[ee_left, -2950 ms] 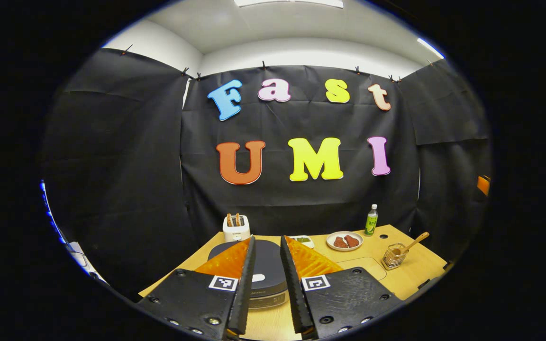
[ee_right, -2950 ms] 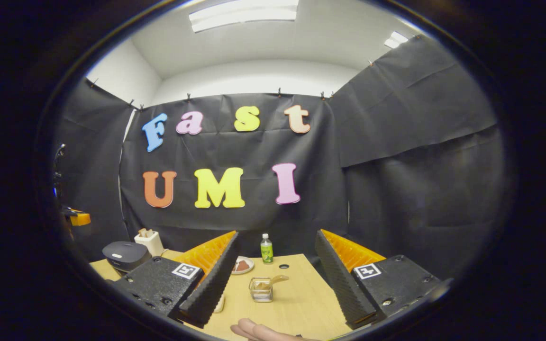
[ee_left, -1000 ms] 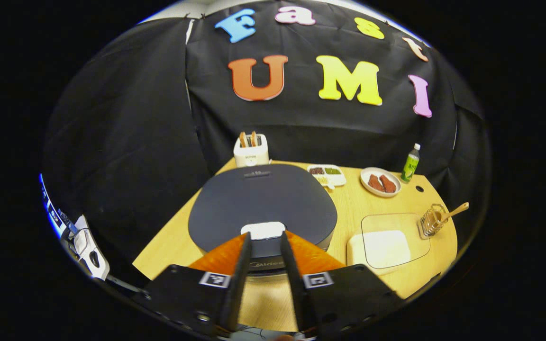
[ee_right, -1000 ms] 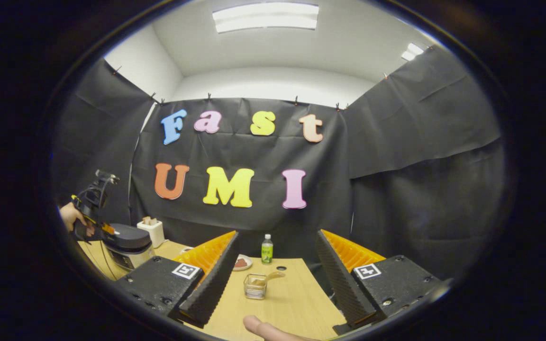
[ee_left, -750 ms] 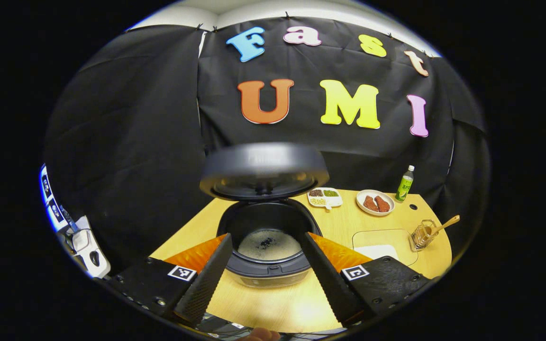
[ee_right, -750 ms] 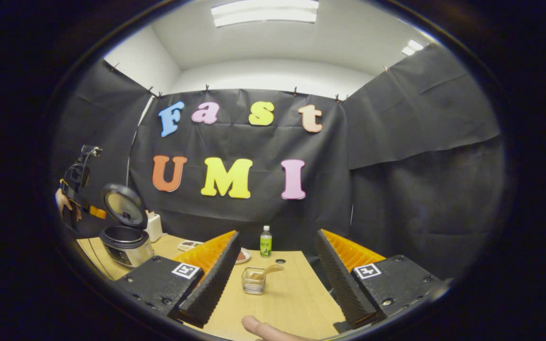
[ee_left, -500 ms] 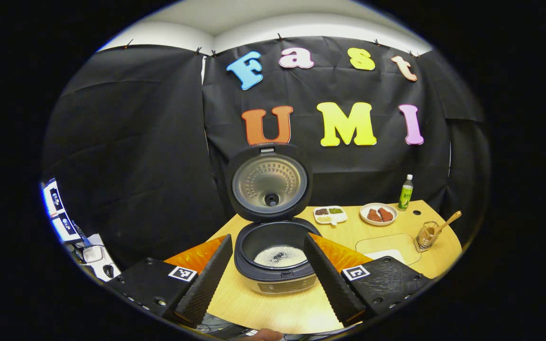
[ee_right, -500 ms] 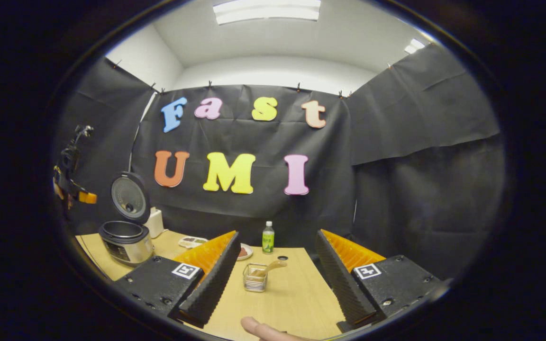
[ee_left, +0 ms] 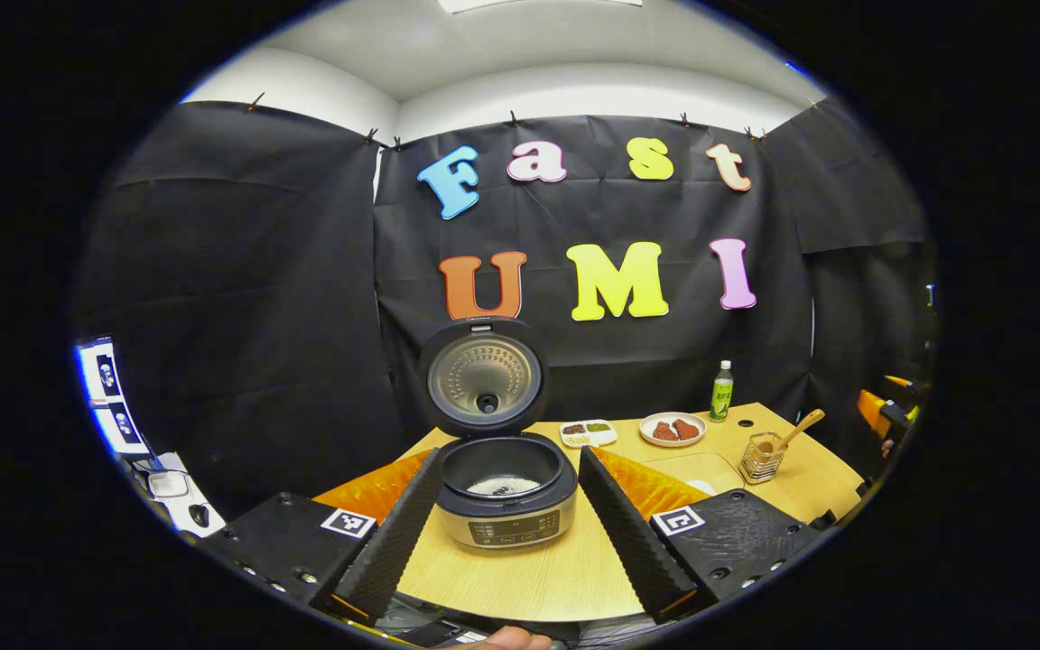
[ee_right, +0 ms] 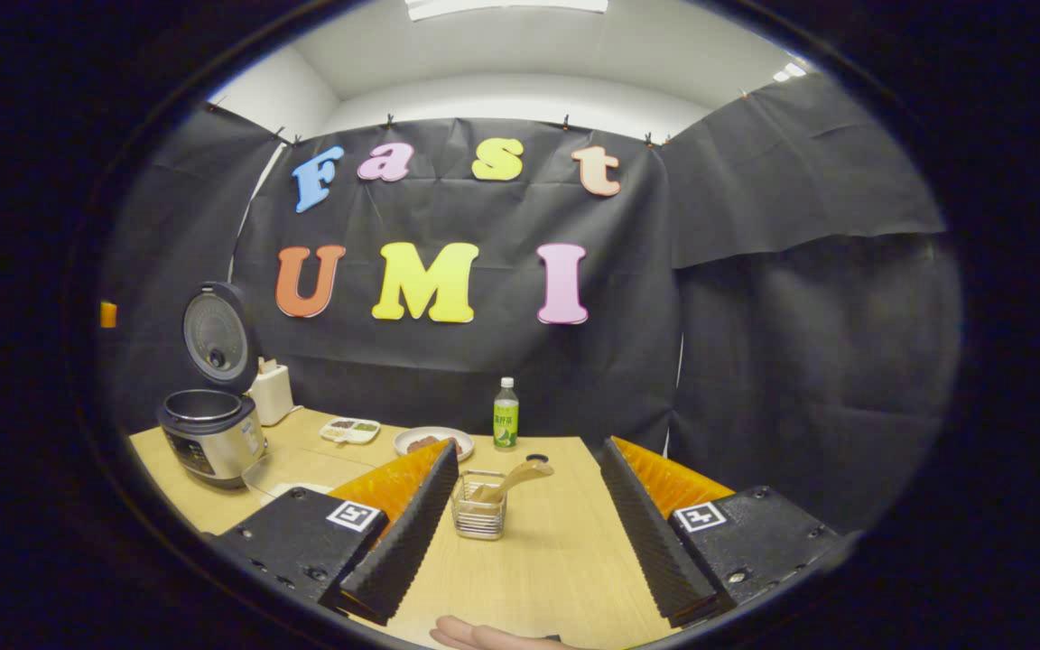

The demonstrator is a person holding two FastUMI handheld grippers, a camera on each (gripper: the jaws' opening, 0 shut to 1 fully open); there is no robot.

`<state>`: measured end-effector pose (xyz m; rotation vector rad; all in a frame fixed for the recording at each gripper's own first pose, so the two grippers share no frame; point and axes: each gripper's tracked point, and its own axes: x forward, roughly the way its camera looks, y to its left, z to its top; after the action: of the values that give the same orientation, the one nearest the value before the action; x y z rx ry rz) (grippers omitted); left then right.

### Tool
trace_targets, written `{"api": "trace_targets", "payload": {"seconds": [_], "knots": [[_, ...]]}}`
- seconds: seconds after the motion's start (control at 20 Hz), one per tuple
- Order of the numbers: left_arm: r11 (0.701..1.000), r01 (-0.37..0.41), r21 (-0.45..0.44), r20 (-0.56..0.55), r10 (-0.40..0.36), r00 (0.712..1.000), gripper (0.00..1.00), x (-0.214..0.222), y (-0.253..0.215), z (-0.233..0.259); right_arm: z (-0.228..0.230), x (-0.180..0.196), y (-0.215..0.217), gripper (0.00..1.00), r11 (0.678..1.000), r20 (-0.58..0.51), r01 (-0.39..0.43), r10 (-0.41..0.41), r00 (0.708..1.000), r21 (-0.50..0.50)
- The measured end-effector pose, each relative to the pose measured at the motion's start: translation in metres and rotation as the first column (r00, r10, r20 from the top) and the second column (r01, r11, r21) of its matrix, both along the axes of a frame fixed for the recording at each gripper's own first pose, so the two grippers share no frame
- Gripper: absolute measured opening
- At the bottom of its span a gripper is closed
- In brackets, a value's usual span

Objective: Close the left gripper, press the button to open the rice cooker; take a wooden spoon from the chopstick holder with the right hand, scoop a spoonful of rice and pour it into the rice cooker, then put the wooden spoon back into the chopstick holder.

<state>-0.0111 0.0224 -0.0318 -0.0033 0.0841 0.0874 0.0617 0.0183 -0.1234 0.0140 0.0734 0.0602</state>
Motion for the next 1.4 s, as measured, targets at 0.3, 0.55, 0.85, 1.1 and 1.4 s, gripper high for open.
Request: {"api": "trace_targets", "payload": {"seconds": [0.3, 0.55, 0.85, 1.1, 1.4], "knots": [[1.000, -0.005, 0.030, 0.075, 0.003, 0.997, 0.96, -0.050, -0.015, -0.009, -0.046, 0.054, 0.003, 1.00, 0.999, -0.030, 0.006, -0.005, 1.000, 0.054], [1.000, -0.016, 0.023, 0.116, 0.014, 0.993, 0.96, -0.086, -0.022, -0.017, -0.083, 0.105, 0.021, 0.90, 0.995, -0.114, -0.024, 0.036, 0.993, 0.100], [0.996, 0.082, 0.026, 0.126, -0.085, 0.988, 0.96, -0.096, -0.052, -0.016, -0.126, 0.158, 0.032, 0.90, 0.992, -0.210, -0.016, 0.043, 0.977, 0.128], [0.993, 0.120, -0.013, 0.099, -0.119, 0.988, 0.96, -0.093, -0.061, -0.021, -0.134, 0.189, 0.049, 0.54, 0.968, -0.272, -0.049, 0.118, 0.955, 0.248], [0.992, 0.123, -0.028, 0.100, -0.119, 0.988, 0.96, -0.091, -0.047, -0.025, -0.090, 0.192, 0.058, 0.18, 0.974, -0.166, -0.075, 0.112, 0.980, 0.215]]}}
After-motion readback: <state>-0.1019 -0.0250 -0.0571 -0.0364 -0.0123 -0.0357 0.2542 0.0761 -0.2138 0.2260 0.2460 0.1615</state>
